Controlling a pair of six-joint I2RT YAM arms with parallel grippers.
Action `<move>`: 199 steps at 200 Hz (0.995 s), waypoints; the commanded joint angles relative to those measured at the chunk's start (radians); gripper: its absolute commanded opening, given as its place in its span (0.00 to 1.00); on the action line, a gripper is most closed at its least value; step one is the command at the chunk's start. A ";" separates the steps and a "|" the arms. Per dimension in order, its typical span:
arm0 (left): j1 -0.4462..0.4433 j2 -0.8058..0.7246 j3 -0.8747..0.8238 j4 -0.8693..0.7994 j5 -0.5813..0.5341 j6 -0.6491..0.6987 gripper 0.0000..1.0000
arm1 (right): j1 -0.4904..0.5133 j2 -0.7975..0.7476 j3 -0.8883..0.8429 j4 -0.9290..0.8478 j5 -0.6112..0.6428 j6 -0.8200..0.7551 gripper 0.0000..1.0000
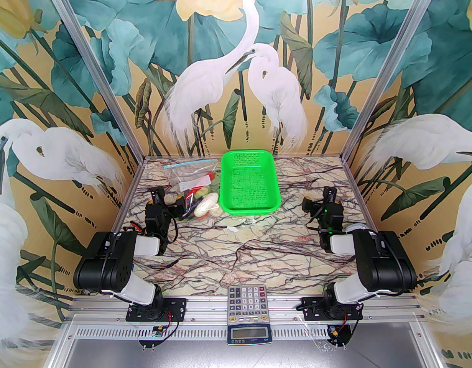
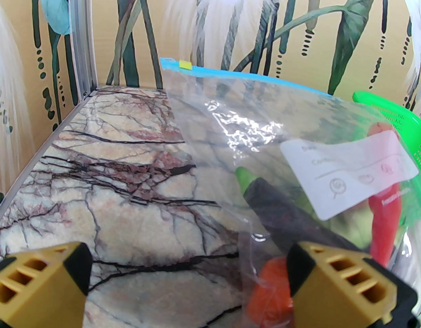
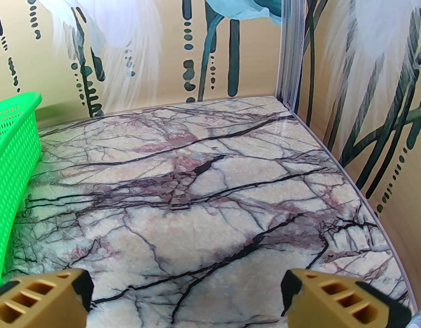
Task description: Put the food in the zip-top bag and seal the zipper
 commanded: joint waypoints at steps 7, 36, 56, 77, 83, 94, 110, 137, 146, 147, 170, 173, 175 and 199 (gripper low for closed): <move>0.005 0.004 0.008 -0.003 0.016 0.005 1.00 | 0.006 0.001 0.013 0.021 0.012 -0.013 0.99; 0.005 0.003 0.007 -0.003 0.023 0.007 1.00 | 0.007 0.001 0.013 0.022 0.012 -0.012 0.99; 0.004 0.004 0.009 -0.007 0.067 0.025 0.99 | 0.008 -0.001 0.014 0.022 0.013 -0.013 0.99; 0.004 0.003 0.010 -0.008 0.119 0.039 0.99 | 0.009 0.000 0.013 0.024 0.012 -0.014 0.99; 0.004 0.002 0.009 -0.010 0.120 0.040 0.99 | 0.009 -0.001 0.012 0.024 0.012 -0.014 0.99; 0.004 0.004 0.011 -0.011 0.121 0.040 1.00 | 0.009 0.001 0.013 0.022 0.013 -0.016 0.99; 0.004 0.004 0.011 -0.011 0.121 0.040 1.00 | 0.011 0.000 0.014 0.020 0.015 -0.018 0.99; 0.005 0.003 0.014 -0.016 0.123 0.039 1.00 | 0.013 0.000 0.016 0.019 0.019 -0.021 0.99; 0.005 0.003 0.014 -0.019 0.124 0.038 1.00 | 0.014 0.000 0.016 0.019 0.021 -0.020 0.99; 0.005 0.004 0.014 -0.018 0.124 0.038 1.00 | 0.014 0.000 0.016 0.019 0.020 -0.020 0.99; 0.007 0.004 0.017 -0.023 0.127 0.038 1.00 | 0.013 0.001 0.016 0.018 0.021 -0.020 0.99; 0.007 0.005 0.017 -0.024 0.127 0.038 1.00 | 0.014 0.001 0.016 0.017 0.021 -0.020 0.99; 0.007 0.005 0.018 -0.024 0.127 0.038 1.00 | 0.014 0.001 0.016 0.017 0.021 -0.020 0.99; 0.008 0.005 0.021 -0.033 0.134 0.035 1.00 | 0.017 0.001 0.018 0.017 0.024 -0.022 0.99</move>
